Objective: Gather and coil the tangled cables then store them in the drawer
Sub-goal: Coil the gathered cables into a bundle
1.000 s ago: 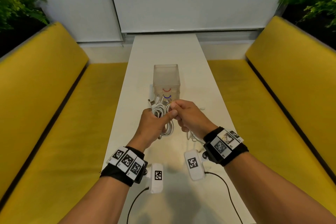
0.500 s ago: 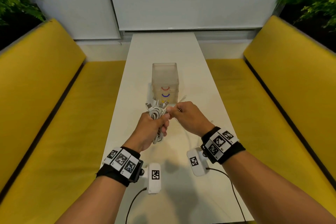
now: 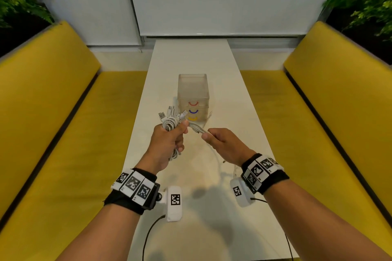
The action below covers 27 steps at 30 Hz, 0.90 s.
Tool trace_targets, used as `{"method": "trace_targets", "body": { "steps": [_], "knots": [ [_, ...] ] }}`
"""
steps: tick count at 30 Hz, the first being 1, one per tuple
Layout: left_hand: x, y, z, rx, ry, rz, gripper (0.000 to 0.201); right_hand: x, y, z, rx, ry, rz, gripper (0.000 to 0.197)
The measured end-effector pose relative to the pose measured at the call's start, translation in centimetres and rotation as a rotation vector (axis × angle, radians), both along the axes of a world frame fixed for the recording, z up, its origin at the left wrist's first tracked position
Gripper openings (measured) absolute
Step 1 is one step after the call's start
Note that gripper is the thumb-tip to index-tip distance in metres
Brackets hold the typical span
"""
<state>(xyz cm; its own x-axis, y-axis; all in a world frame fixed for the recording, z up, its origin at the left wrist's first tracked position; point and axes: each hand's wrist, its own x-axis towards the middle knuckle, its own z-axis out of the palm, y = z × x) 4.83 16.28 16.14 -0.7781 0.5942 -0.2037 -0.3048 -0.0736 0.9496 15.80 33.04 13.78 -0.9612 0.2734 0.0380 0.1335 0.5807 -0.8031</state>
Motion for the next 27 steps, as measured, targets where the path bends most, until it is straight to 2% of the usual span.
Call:
{"method": "trace_targets", "body": {
  "steps": [3,6,13,17,24,27],
  "knots": [
    [-0.2,-0.2,0.3,0.022,-0.009,0.004,0.028,0.4,0.6,-0.7,0.033,-0.011,-0.015,0.063],
    [-0.5,-0.6,0.3,0.038,-0.03,0.015,0.029,0.8,1.2,-1.6,0.045,-0.031,-0.04,0.049],
    [-1.1,-1.2,-0.1,0.074,-0.109,0.034,0.028,1.8,2.1,-3.1,-0.011,-0.036,-0.092,0.037],
    [-0.3,-0.9,-0.7,0.091,-0.162,0.039,0.029,1.5,1.4,-2.7,-0.024,-0.006,-0.201,0.039],
    [0.9,0.4,-1.0,0.083,-0.093,0.092,0.034,-0.2,-2.1,-0.8,-0.123,0.065,-0.299,0.039],
    [1.0,0.8,-1.1,0.075,-0.071,0.085,0.048,-0.6,-3.5,0.7,-0.092,0.101,-0.275,0.039]
  ]
}}
